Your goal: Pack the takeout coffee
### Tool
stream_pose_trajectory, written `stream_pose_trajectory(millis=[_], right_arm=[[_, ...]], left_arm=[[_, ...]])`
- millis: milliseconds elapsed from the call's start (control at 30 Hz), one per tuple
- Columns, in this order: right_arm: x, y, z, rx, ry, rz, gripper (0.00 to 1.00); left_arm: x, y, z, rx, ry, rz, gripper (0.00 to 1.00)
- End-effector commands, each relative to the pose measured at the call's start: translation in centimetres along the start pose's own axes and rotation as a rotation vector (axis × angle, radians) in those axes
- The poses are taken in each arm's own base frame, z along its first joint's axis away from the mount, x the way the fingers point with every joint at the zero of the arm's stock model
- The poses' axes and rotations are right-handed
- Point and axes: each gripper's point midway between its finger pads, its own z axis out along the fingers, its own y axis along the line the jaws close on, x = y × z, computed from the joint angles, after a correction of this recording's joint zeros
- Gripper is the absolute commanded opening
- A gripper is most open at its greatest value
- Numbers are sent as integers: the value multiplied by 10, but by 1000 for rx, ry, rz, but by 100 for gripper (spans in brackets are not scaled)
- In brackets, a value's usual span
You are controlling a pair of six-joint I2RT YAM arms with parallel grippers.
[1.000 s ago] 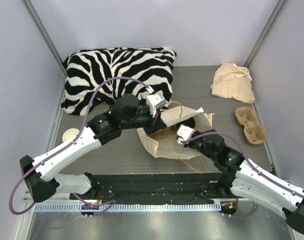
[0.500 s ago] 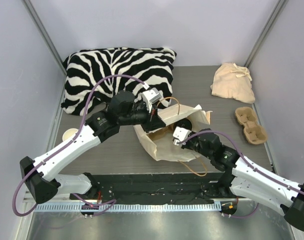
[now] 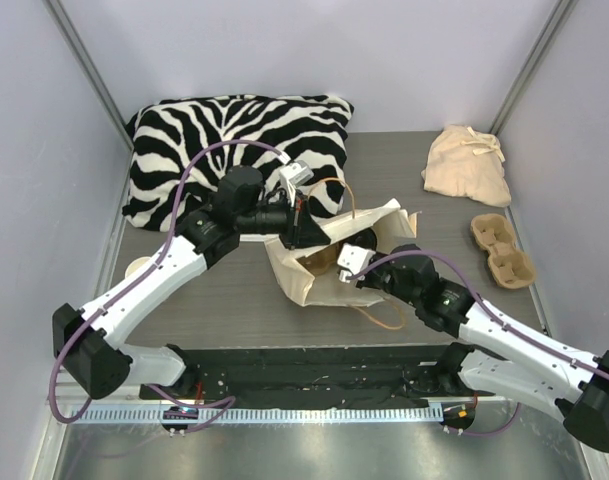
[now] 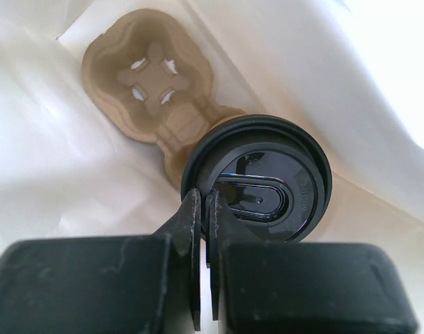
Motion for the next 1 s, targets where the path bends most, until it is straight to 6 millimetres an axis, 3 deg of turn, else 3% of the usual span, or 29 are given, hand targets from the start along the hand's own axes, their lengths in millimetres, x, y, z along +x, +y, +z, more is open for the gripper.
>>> stream_pose_trajectory(millis=[0,567,967], right_arm=[[-16,-5,7,-6,-49,-43,1],[5,-12,34,8,46,-2,1],[-22,-42,42,91,-40,-26,1]], left_arm=[[-18,-6,-1,74,-47,7,0],[-23,25,-4,98,-41,-84,0],[-28,47,-3,102,-31,-139,0]])
